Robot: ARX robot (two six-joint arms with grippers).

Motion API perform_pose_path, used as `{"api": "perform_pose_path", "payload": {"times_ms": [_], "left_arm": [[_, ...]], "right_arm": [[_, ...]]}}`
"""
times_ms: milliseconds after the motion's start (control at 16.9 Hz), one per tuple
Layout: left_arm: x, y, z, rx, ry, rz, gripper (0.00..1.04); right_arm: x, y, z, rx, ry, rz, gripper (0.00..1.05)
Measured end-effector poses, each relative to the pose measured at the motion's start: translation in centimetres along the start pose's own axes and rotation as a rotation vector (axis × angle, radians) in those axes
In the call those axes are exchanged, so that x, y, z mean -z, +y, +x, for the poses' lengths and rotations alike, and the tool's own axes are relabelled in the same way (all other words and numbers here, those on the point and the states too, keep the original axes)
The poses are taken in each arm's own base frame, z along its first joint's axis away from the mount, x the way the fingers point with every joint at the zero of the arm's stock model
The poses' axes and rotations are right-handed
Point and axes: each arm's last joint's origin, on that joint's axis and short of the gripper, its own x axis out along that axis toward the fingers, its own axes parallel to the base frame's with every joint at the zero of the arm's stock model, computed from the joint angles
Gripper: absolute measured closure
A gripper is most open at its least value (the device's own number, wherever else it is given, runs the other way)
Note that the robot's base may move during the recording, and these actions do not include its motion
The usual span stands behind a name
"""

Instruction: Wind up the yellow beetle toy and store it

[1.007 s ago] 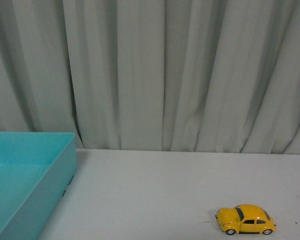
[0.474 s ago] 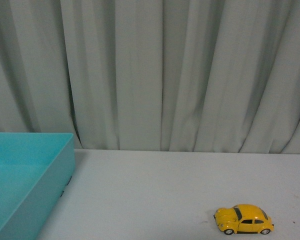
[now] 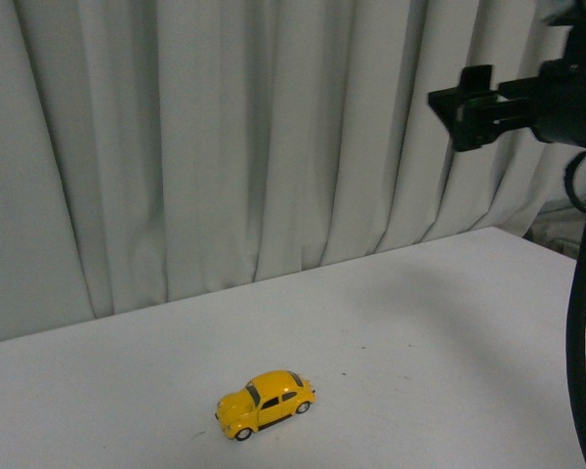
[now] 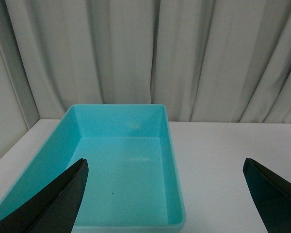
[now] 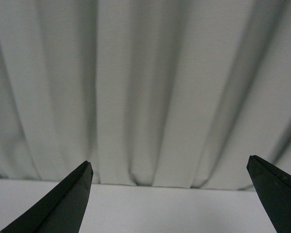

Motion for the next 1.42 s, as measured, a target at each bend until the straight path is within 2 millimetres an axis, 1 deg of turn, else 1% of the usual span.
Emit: {"api": "perform_pose_path", "payload": {"times_ms": [59, 118, 237, 415, 474, 592, 711, 770, 889, 1007, 1185, 1362, 1422], "left_arm": [[0.0, 0.0, 0.0, 0.0, 0.0, 0.0, 0.07], [0.0, 0.0, 0.0, 0.0, 0.0, 0.0, 0.07], [0.0, 0.0, 0.0, 0.0, 0.0, 0.0, 0.07], [0.0, 0.0, 0.0, 0.0, 0.0, 0.0, 0.07], [0.0, 0.0, 0.0, 0.0, 0.0, 0.0, 0.07], [0.0, 0.0, 0.0, 0.0, 0.0, 0.0, 0.07], [0.0, 0.0, 0.0, 0.0, 0.0, 0.0, 0.07], [0.0, 0.0, 0.0, 0.0, 0.0, 0.0, 0.07], [0.0, 0.0, 0.0, 0.0, 0.0, 0.0, 0.07], [0.0, 0.0, 0.0, 0.0, 0.0, 0.0, 0.07], [0.0, 0.0, 0.0, 0.0, 0.0, 0.0, 0.07], [0.0, 0.0, 0.0, 0.0, 0.0, 0.0, 0.07], [0.0, 0.0, 0.0, 0.0, 0.0, 0.0, 0.07]], "right_arm": [[-0.4, 0.4, 2.2, -0.092, 0.029, -0.047, 0.07], [-0.7, 1.2, 5.0, -0.211, 0.06, -0.133, 0.07], [-0.3, 3.0, 9.1, -0.451, 0.137, -0.277, 0.07], [1.1, 5.5, 13.0, -0.768, 0.235, -0.485, 0.07], [1.8, 6.0, 14.1, -0.855, 0.285, -0.556, 0.07], [3.6, 6.9, 15.5, -1.018, 0.378, -0.669, 0.07], [5.4, 7.7, 16.3, -1.168, 0.484, -0.755, 0.07], [6.3, 8.4, 16.2, -1.249, 0.528, -0.801, 0.07], [7.8, 10.4, 15.7, -1.381, 0.589, -0.838, 0.07], [9.5, 12.2, 15.5, -1.466, 0.626, -0.876, 0.07], [11.8, 14.0, 15.6, -1.528, 0.678, -0.947, 0.07], [12.2, 15.1, 15.7, -1.482, 0.773, -0.97, 0.07], [12.5, 15.4, 16.1, -1.469, 0.8, -0.973, 0.07]]}}
